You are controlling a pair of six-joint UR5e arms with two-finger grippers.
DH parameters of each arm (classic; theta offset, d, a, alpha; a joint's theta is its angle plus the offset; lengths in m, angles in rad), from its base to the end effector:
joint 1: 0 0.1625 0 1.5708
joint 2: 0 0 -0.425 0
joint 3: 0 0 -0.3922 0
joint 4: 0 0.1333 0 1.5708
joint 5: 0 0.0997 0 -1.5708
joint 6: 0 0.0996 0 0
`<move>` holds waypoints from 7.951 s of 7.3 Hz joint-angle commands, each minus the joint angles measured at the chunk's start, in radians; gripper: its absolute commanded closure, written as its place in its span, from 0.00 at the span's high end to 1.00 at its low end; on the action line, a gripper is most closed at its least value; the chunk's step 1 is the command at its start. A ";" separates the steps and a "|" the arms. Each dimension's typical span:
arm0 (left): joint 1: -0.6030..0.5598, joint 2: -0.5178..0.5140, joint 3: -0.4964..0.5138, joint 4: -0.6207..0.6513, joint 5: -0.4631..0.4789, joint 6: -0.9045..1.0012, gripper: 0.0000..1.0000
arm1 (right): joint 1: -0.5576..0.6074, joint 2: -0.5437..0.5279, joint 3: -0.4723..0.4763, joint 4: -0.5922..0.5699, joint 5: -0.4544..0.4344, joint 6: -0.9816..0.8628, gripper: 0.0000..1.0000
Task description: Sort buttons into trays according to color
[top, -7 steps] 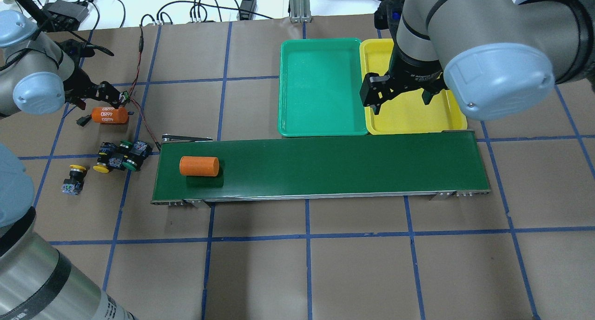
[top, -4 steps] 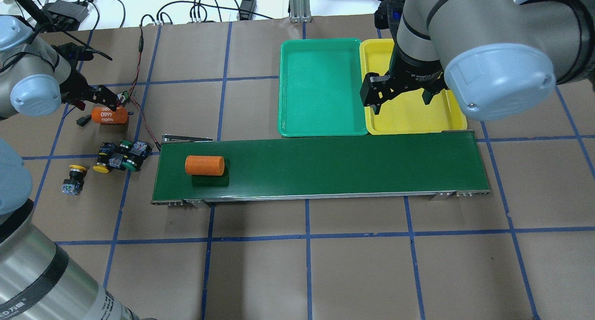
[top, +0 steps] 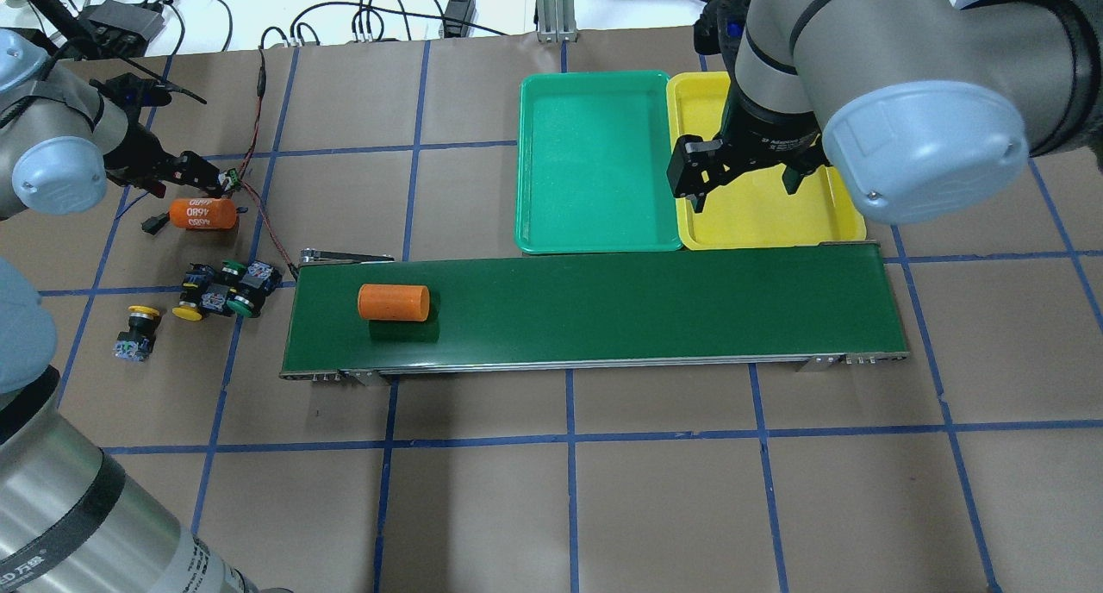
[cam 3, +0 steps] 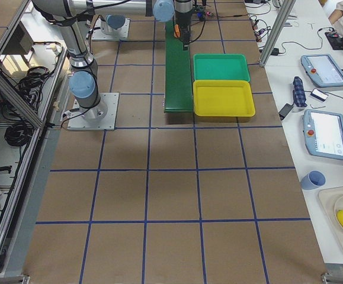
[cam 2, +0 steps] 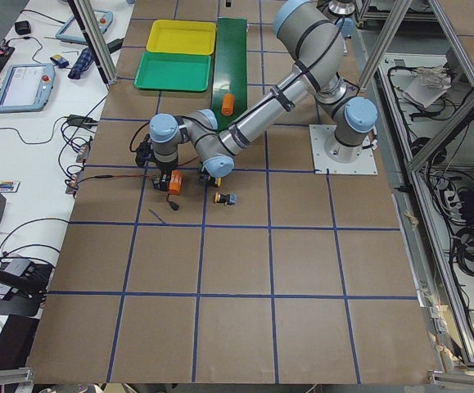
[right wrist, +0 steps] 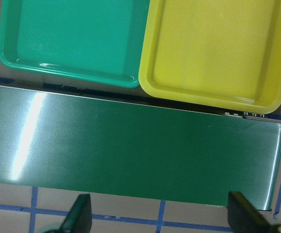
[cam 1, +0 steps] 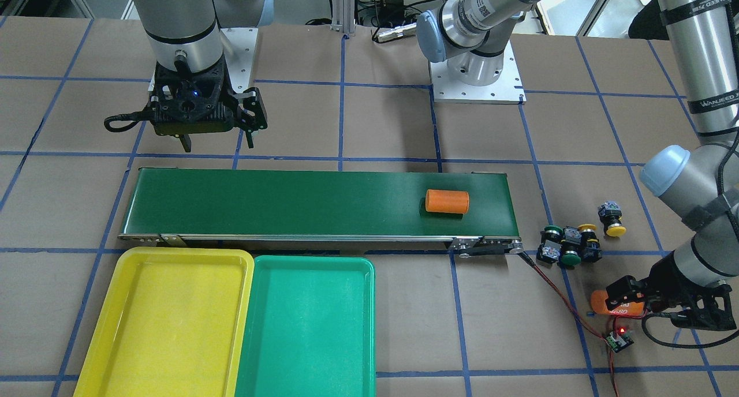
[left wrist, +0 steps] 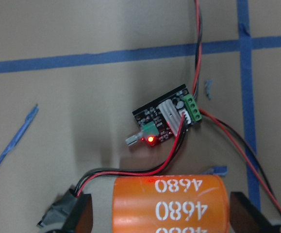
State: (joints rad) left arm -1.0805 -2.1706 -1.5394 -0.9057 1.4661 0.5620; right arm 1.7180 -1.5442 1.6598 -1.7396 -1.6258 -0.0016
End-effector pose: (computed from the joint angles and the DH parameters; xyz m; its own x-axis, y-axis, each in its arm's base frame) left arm 0.1931 -0.6669 0.2132 -0.9962 0.0792 0.0366 0.0735 0.9878 -0.1371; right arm 0.2006 -0.4815 0.4481 -0.9879 -0.1451 0.0550 -0.1480 0.9876 -0.0531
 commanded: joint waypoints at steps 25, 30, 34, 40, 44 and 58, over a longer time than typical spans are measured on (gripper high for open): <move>-0.276 0.384 -0.401 -0.262 -0.013 -0.372 0.67 | 0.000 0.003 0.000 -0.008 -0.006 0.000 1.00; -0.263 0.468 -0.316 -0.336 0.028 -0.373 1.00 | 0.000 0.006 0.000 -0.012 -0.008 -0.002 1.00; -0.006 0.421 -0.094 -0.501 0.106 -0.251 1.00 | -0.001 0.006 -0.002 -0.011 -0.009 -0.002 1.00; 0.201 0.243 -0.200 -0.225 0.148 0.061 1.00 | -0.008 0.006 -0.002 -0.012 -0.008 -0.002 1.00; 0.200 0.155 -0.294 -0.082 0.141 0.058 1.00 | -0.008 0.006 0.000 -0.012 -0.009 -0.003 1.00; -0.238 0.408 -0.224 -0.437 -0.003 -0.345 0.00 | -0.011 0.009 0.000 -0.014 -0.008 -0.002 1.00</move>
State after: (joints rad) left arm -1.2510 -1.7724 -1.7188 -1.3476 1.4640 0.3050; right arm 1.7074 -1.5358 1.6598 -1.7531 -1.6337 -0.0031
